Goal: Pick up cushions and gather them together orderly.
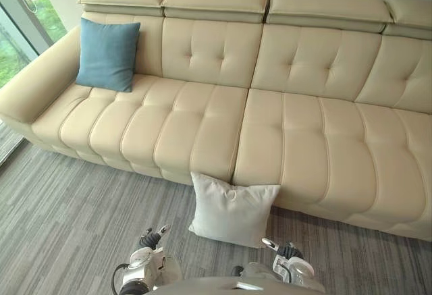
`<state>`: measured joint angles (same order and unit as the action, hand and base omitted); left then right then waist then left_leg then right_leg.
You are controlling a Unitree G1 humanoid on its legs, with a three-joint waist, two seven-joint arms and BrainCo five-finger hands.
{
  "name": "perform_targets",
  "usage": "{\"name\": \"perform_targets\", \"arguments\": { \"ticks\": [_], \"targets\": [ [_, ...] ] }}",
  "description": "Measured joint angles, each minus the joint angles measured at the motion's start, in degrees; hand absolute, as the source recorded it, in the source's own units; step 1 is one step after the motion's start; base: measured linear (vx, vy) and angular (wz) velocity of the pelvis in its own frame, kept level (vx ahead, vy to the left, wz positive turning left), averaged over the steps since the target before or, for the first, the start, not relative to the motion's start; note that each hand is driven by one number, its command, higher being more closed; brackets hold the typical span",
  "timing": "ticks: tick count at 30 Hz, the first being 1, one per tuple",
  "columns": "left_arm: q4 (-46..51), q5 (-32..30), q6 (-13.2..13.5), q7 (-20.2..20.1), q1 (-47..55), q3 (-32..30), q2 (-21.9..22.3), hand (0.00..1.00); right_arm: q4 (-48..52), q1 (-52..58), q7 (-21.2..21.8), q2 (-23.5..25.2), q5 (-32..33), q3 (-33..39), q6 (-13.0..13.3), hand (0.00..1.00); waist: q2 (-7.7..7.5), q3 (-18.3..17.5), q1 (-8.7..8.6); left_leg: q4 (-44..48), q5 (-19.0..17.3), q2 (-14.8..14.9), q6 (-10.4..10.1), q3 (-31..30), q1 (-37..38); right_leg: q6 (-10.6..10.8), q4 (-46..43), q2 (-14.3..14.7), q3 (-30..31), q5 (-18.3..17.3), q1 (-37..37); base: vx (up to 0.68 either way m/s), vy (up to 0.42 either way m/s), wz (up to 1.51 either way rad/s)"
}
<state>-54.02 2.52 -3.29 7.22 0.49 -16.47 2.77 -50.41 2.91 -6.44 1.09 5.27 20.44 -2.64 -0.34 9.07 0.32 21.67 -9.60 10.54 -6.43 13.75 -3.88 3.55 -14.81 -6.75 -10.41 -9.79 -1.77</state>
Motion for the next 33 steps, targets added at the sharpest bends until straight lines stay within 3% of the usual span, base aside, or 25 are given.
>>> {"name": "perform_targets", "arguments": {
  "ticks": [4, 8, 11, 13, 22, 25, 29, 33],
  "targets": [
    [-1.5, 0.1, 0.0, 0.0, 0.5, 0.2, -2.4, 0.0, -0.1, 0.8, 0.0, 1.8, 0.0, -0.1, 0.0, 0.0, -2.11, -1.3, 0.2, -3.0, 0.5, -1.9, 1.3, 2.1, 2.0, 0.7, 4.2, -1.3, 1.3, 3.4, -1.4, 0.02, 0.158, -0.14],
    [-2.4, -0.1, 0.0, 0.0, 0.8, 0.3, -2.4, 0.0, -0.1, 0.9, 0.1, 1.2, -0.1, -1.0, 0.0, 0.0, -2.33, -1.7, -0.11, -7.1, 2.6, -3.2, 1.4, 4.7, 4.5, 2.2, 6.1, -1.9, 3.8, 4.5, -1.2, -0.06, 0.016, -0.33],
    [-3.0, -0.2, 0.0, -0.1, 0.9, 0.3, -2.4, 0.0, -0.5, 1.2, 0.1, 0.4, -0.1, -1.9, 0.0, 0.0, -1.47, -1.9, -0.33, -10.3, 4.6, -3.4, 1.1, 5.7, 5.5, 2.4, 6.5, -1.5, 5.2, 4.7, 0.1, -0.12, -0.033, -0.23],
    [-3.2, -0.4, 0.0, -0.1, 1.3, 0.3, -2.3, 0.0, -0.6, 1.6, 0.1, 0.0, -0.1, -2.0, 0.0, 0.0, -1.68, -1.8, -0.11, -12.4, 5.5, -3.3, 0.9, 6.5, 6.6, 2.1, 7.4, -1.0, 6.5, 5.4, 0.1, -0.08, -0.036, -0.23],
    [-3.6, -0.4, 0.0, 0.0, 2.3, 1.6, -3.2, 0.0, -1.2, 1.9, 0.1, -1.0, 0.0, -4.8, 0.0, 0.0, -1.73, -2.4, 0.59, -14.8, 5.2, -3.7, 0.2, 10.0, 8.2, 1.8, 11.7, 0.4, 12.1, 9.2, 1.1, -0.04, -0.002, -0.33],
    [-2.6, -0.1, 0.0, 0.4, 0.8, 3.4, -3.5, 0.0, 0.4, 0.0, -0.1, -1.5, 0.0, -6.9, 0.0, 0.0, -1.27, -1.4, 0.61, -9.2, 2.5, -2.6, 0.6, 10.7, 3.3, 1.8, 10.1, 0.6, 13.5, 9.6, 5.5, -0.05, 0.031, -0.32],
    [2.3, 4.3, 0.2, 2.6, -2.9, 6.7, -3.3, 0.0, 2.9, -7.1, -0.7, -1.3, 0.0, -10.7, 0.2, 0.0, -0.45, 3.3, 0.58, 5.4, -2.8, 2.7, 2.1, 11.7, -9.2, 2.6, 3.2, 3.2, 16.1, 10.3, 16.3, -0.12, 0.035, -0.4],
    [8.4, 7.6, 1.3, 3.9, -7.4, 8.9, -3.0, 0.0, 8.1, -11.5, -2.6, -1.7, 0.0, -12.4, 0.5, 0.0, 0.01, 7.4, 0.54, 12.2, -5.2, 4.7, 3.3, 11.7, -16.3, 2.9, -4.1, 3.6, 15.8, 8.9, 24.5, -0.15, 0.056, -0.17]
  ]
}}
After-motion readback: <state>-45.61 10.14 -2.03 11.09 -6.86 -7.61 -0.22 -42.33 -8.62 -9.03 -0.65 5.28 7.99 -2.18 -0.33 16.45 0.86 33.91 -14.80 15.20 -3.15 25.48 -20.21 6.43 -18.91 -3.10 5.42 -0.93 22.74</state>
